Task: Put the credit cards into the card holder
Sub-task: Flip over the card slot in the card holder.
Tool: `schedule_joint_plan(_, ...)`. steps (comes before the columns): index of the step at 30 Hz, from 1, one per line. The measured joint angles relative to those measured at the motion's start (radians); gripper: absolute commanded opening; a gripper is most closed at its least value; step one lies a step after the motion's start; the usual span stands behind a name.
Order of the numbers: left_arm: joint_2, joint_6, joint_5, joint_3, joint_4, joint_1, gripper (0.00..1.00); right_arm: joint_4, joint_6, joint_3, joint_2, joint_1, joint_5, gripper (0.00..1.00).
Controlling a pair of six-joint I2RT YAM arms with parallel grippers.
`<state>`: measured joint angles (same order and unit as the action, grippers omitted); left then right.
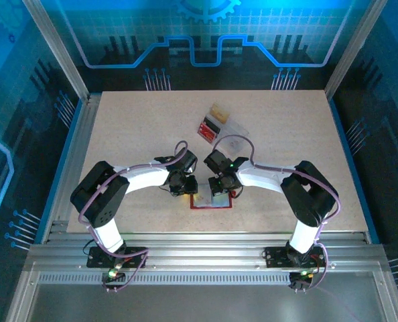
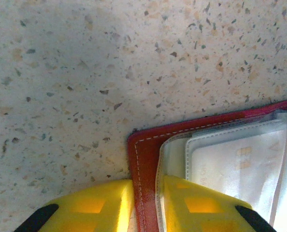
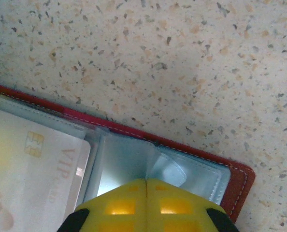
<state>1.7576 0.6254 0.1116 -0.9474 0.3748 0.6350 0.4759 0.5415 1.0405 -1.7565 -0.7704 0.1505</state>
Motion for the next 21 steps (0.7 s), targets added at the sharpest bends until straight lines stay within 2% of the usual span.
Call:
schedule_joint_plan(11, 0.0, 0.0, 0.0, 0.0, 0.0, 0.0, 0.24, 0.069, -0.027, 0.096, 0.0, -0.024, -0.005, 0.0)
schedule_joint_plan(17, 0.0, 0.0, 0.0, 0.0, 0.0, 0.0, 0.24, 0.064, -0.024, 0.144, -0.002, -0.049, -0.089, 0.0)
schedule_joint_plan(21, 0.0, 0.0, 0.0, 0.0, -0.001, 0.0, 0.24, 0.016, -0.003, 0.147, -0.04, -0.048, -0.152, 0.08)
